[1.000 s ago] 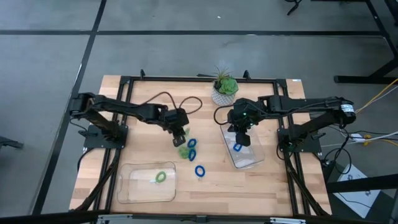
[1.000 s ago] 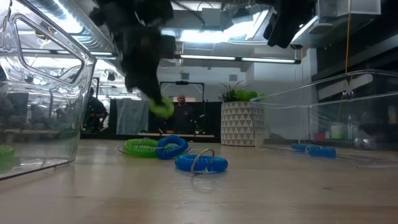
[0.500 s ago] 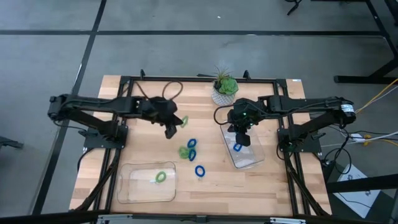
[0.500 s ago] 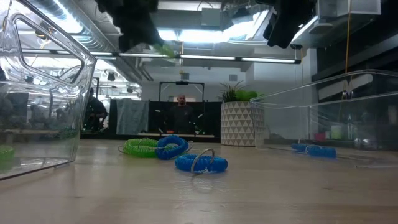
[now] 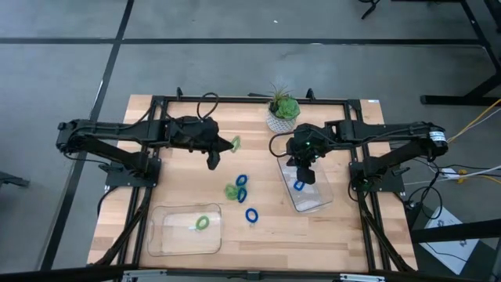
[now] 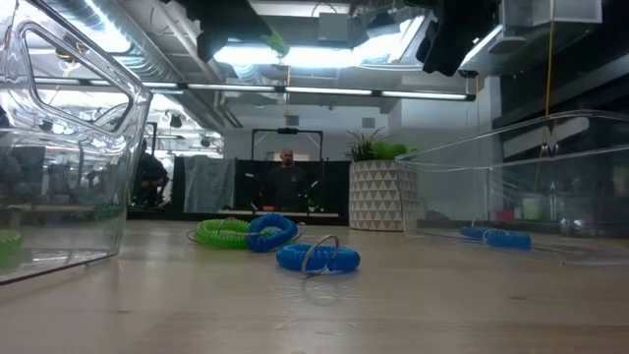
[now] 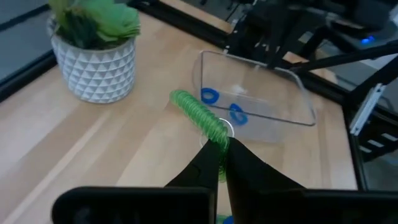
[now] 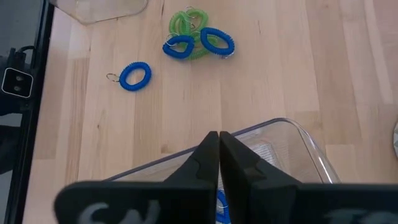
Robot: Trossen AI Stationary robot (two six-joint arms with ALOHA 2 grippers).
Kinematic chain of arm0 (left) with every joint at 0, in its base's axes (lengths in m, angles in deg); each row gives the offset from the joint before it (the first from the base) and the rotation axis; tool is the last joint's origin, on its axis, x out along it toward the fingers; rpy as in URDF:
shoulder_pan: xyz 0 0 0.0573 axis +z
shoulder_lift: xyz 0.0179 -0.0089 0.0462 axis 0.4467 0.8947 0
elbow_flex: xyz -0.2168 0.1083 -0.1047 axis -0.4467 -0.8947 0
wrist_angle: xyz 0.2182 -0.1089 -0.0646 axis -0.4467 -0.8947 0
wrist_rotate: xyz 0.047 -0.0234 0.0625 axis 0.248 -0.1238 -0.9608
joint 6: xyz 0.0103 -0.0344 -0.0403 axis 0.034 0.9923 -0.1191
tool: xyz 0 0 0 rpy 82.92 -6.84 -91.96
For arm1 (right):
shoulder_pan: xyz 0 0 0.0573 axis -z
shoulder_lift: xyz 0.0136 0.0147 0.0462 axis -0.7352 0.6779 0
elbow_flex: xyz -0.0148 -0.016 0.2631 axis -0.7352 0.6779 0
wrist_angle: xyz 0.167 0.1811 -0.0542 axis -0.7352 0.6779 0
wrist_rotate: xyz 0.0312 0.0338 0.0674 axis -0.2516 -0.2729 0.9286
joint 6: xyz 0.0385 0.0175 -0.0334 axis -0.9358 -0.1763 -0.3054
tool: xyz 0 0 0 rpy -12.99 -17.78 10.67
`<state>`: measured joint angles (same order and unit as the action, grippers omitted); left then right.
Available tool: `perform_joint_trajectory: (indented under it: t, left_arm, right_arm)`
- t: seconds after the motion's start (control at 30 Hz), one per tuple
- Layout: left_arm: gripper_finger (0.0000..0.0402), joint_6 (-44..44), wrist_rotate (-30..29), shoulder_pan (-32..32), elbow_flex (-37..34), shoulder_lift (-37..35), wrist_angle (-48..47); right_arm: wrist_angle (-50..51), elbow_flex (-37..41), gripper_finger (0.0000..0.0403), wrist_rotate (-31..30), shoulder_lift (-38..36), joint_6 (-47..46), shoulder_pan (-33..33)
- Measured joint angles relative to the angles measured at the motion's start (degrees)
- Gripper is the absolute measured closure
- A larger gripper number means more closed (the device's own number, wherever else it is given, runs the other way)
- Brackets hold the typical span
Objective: Sort spring keychains
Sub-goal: Put the green spring keychain into the left transparent bin
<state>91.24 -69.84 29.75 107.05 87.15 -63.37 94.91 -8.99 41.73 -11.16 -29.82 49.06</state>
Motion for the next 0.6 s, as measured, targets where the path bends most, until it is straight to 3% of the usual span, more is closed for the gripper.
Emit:
perform_joint_trajectory:
  t: [0.6]
  left_arm:
    - [0.0395,0.4,15.4,-2.1,0.0,0.0,0.9]
  right_arm:
    - [0.0,0.0,0.0384,0.0,0.0,0.0,0.0]
